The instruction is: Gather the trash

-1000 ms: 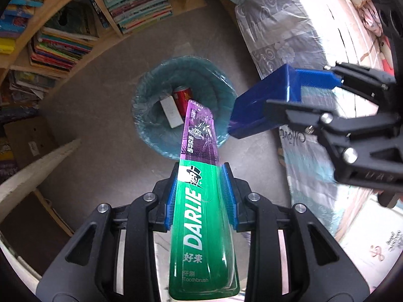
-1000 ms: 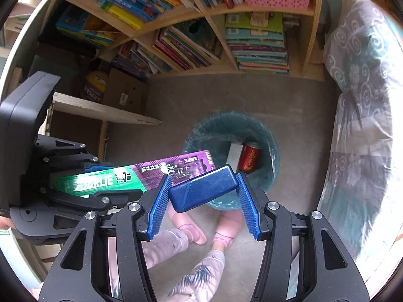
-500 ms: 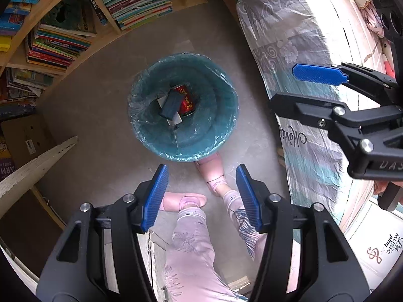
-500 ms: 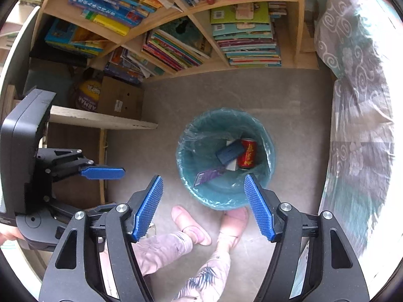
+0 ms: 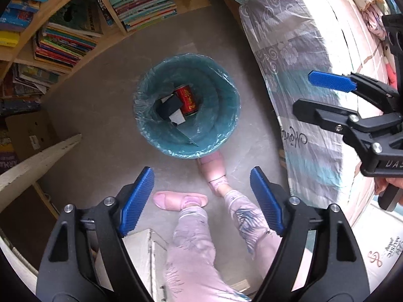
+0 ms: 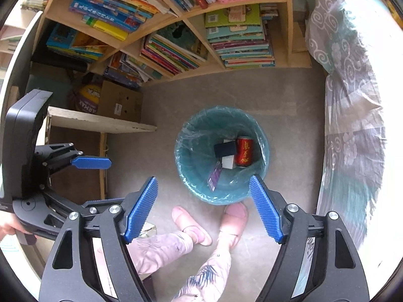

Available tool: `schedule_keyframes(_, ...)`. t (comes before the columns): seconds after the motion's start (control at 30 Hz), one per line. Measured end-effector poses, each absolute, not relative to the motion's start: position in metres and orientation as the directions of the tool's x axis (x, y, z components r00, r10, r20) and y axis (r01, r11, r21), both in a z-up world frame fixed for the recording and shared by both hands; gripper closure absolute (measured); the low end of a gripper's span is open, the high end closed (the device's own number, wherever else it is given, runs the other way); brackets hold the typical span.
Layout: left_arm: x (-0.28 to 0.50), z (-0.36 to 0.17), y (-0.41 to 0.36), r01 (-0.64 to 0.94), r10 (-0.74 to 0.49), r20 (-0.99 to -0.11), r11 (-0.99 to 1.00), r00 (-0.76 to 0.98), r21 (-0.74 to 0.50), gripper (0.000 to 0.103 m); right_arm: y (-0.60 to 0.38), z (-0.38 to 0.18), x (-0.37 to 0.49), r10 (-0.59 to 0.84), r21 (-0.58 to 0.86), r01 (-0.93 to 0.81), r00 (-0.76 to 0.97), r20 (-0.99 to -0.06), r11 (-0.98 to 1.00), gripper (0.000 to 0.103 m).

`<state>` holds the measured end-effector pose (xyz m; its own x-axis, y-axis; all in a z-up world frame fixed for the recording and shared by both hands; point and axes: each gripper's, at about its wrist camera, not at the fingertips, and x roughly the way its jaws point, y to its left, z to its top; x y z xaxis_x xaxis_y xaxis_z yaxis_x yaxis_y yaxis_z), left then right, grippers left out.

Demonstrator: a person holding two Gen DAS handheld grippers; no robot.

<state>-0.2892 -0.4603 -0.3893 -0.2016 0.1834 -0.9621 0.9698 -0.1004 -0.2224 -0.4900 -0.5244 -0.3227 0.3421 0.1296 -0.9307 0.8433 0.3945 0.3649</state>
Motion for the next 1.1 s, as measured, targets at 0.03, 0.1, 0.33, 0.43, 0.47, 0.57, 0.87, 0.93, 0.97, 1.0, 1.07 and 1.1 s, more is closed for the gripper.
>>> schedule_keyframes(0.03, -0.289, -0.386, -0.458, 0.971, 0.178, -0.965, -0.107, -0.193, -0.214, 0.023, -0.523, -0.320, -0.491, 0.129, 0.367, 0.841, 0.345, -0.930, 0.398, 0.026)
schedule_keyframes(0.1, -0.287, -0.378, -0.455, 0.973, 0.167, -0.970, -0.119, -0.177, -0.198, 0.020, -0.519, -0.313, -0.493, 0.122, 0.363, 0.835, 0.344, -0.931, 0.414, 0.026)
schedule_keyframes(0.33, -0.285, -0.333, -0.435, 0.976, 0.105, -0.982, -0.134, -0.158, -0.171, 0.008, -0.505, -0.274, -0.501, 0.040, 0.317, 0.812, 0.342, -0.939, 0.491, 0.015)
schedule_keyframes(0.43, -0.286, -0.310, -0.424, 0.977, 0.075, -0.986, -0.142, -0.147, -0.157, 0.007, -0.496, -0.252, -0.499, 0.009, 0.297, 0.776, 0.352, -0.936, 0.557, 0.011)
schedule_keyframes(0.47, -0.287, -0.302, -0.420, 0.978, 0.065, -0.988, -0.147, -0.142, -0.150, 0.007, -0.494, -0.247, -0.498, 0.014, 0.297, 0.765, 0.353, -0.935, 0.572, 0.011)
schedule_keyframes(0.57, -0.286, -0.279, -0.409, 0.979, 0.031, -0.992, -0.160, -0.121, -0.124, 0.007, -0.488, -0.229, -0.493, 0.021, 0.301, 0.728, 0.367, -0.930, 0.616, 0.011)
schedule_keyframes(0.87, -0.269, -0.211, -0.379, 0.992, -0.094, -0.995, -0.127, -0.027, -0.015, 0.007, -0.483, -0.173, -0.465, -0.028, 0.161, 0.646, 0.272, -0.962, 0.746, 0.009)
schedule_keyframes(0.93, -0.260, -0.199, -0.375, 0.995, -0.108, -0.994, -0.095, -0.020, -0.010, 0.007, -0.484, -0.161, -0.459, -0.034, 0.143, 0.613, 0.267, -0.963, 0.777, 0.009)
schedule_keyframes(0.97, -0.255, -0.192, -0.373, 0.997, -0.118, -0.993, -0.074, -0.015, -0.007, 0.007, -0.484, -0.154, -0.454, -0.041, 0.128, 0.590, 0.265, -0.963, 0.797, 0.009)
schedule_keyframes(1.0, -0.249, -0.185, -0.370, 0.998, -0.133, -0.991, -0.057, -0.007, 0.000, 0.007, -0.483, -0.149, -0.450, -0.042, 0.116, 0.568, 0.256, -0.966, 0.815, 0.008)
schedule_keyframes(1.07, -0.240, -0.174, -0.364, 1.000, -0.156, -0.988, -0.029, 0.006, 0.011, 0.007, -0.483, -0.142, -0.442, -0.036, 0.095, 0.520, 0.236, -0.971, 0.849, 0.008)
schedule_keyframes(1.1, -0.236, -0.169, -0.361, 1.000, -0.166, -0.986, -0.015, 0.011, 0.014, 0.007, -0.482, -0.138, -0.438, -0.042, 0.080, 0.498, 0.228, -0.973, 0.863, 0.008)
